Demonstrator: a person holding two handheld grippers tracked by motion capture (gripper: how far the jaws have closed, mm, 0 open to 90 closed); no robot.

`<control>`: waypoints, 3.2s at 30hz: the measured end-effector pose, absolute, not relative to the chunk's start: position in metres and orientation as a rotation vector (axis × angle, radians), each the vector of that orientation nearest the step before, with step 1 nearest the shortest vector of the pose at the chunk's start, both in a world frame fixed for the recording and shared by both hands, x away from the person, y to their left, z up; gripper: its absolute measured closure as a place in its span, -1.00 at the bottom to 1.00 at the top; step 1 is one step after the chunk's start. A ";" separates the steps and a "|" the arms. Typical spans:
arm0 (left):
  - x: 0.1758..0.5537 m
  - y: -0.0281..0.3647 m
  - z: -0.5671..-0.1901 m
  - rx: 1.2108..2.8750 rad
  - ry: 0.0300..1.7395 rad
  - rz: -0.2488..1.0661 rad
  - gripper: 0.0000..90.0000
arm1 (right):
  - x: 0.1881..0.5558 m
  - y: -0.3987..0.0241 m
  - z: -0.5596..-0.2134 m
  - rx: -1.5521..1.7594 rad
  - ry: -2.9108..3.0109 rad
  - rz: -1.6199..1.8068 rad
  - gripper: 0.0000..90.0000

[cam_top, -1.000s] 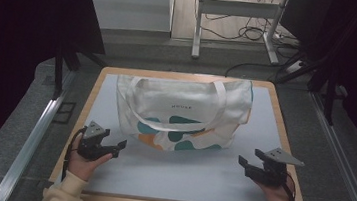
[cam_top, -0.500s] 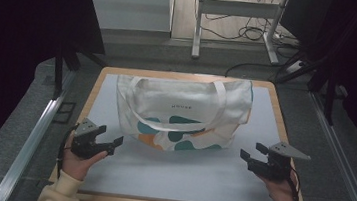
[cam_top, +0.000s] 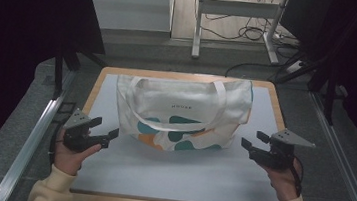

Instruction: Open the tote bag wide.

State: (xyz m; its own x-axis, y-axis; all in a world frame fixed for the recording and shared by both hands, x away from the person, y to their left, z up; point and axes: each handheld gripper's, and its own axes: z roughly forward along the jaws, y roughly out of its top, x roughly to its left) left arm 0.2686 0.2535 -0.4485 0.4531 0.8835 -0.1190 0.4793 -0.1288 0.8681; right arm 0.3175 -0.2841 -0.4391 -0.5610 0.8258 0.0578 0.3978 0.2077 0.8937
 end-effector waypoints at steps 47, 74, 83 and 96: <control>0.320 0.227 -0.431 1.800 1.062 0.431 0.63 | 0.376 -0.264 -0.404 1.082 2.134 1.367 0.53; 0.288 0.234 -0.440 1.758 0.979 0.462 0.90 | 0.337 -0.272 -0.414 0.966 2.038 1.423 0.90; 0.282 0.232 -0.445 1.770 0.969 0.456 0.90 | 0.332 -0.274 -0.421 0.961 2.056 1.424 0.90; 0.286 0.226 -0.458 1.807 0.994 0.440 0.90 | 0.335 -0.270 -0.441 1.013 2.093 1.400 0.90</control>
State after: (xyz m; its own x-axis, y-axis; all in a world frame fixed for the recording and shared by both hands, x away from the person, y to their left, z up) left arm 0.2859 0.2263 -0.4582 0.5982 0.7901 -0.1340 0.4314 -0.1766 0.8847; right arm 0.3346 -0.2703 -0.4414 -0.6437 0.7638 0.0477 0.3358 0.2259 0.9145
